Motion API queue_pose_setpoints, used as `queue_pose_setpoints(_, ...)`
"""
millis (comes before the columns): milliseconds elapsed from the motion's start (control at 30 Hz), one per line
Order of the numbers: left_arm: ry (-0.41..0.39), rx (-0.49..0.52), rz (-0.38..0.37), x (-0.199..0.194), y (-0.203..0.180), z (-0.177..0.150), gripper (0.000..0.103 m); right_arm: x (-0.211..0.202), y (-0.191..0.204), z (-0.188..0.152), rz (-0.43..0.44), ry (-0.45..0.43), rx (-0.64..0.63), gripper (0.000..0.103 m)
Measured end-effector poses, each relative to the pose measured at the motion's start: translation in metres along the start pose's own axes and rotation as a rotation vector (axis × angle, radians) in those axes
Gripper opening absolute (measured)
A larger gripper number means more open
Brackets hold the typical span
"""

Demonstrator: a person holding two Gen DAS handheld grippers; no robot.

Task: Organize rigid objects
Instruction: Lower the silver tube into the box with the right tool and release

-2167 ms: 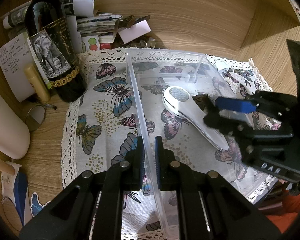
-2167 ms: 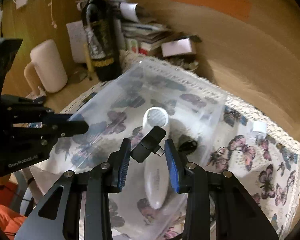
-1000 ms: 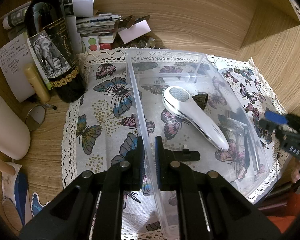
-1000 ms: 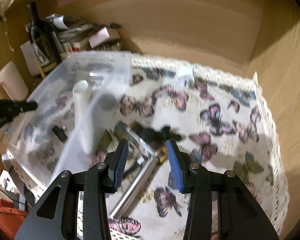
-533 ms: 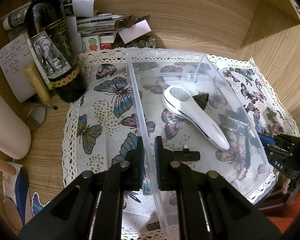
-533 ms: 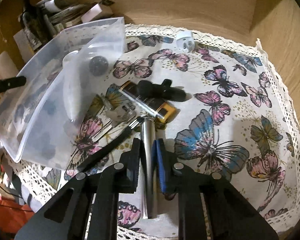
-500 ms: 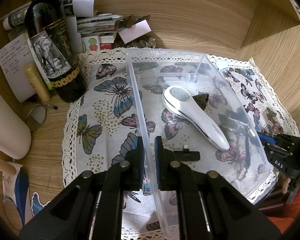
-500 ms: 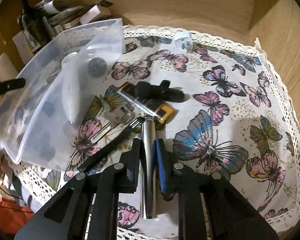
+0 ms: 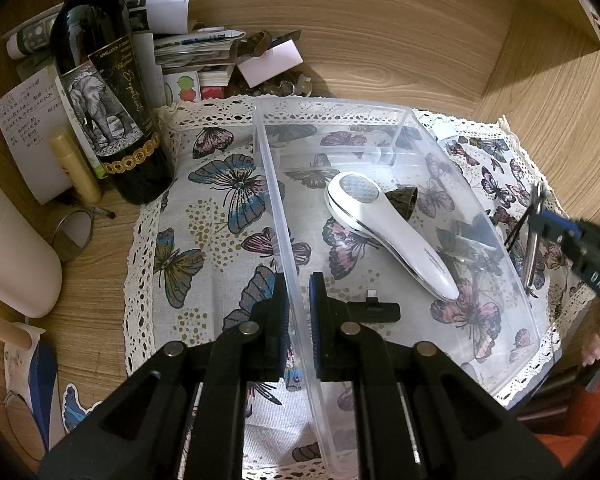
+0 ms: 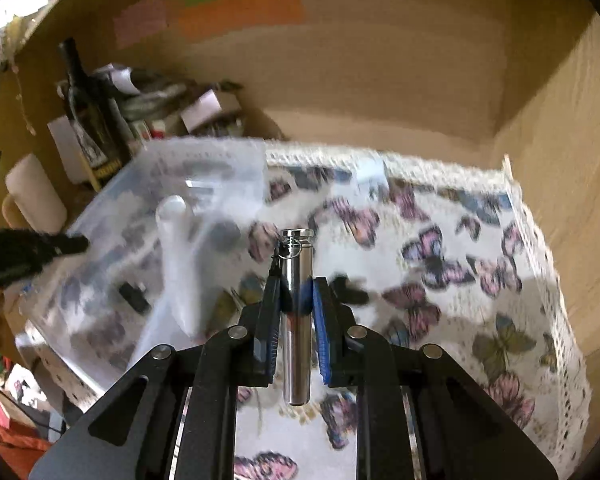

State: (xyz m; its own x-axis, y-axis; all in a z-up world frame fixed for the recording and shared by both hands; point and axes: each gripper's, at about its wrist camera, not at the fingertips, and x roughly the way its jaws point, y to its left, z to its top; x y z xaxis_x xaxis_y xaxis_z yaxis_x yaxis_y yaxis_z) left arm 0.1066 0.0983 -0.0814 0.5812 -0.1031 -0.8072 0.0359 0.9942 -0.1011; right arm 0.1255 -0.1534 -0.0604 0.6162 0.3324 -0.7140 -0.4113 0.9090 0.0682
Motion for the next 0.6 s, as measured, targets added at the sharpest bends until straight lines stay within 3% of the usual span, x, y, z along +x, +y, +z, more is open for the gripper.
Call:
queue_pose_setpoints(400, 0.000, -0.002, -0.002, 0.000, 0.000, 0.000, 0.009, -0.017, 0.042, 0.040, 0.099, -0.128, -0.101, 0.014)
queue_pose_setpoints(600, -0.001, -0.006, -0.005, -0.001, 0.000, 0.000, 0.009, -0.008, 0.069, 0.048, 0.152, -0.114, -0.168, 0.014)
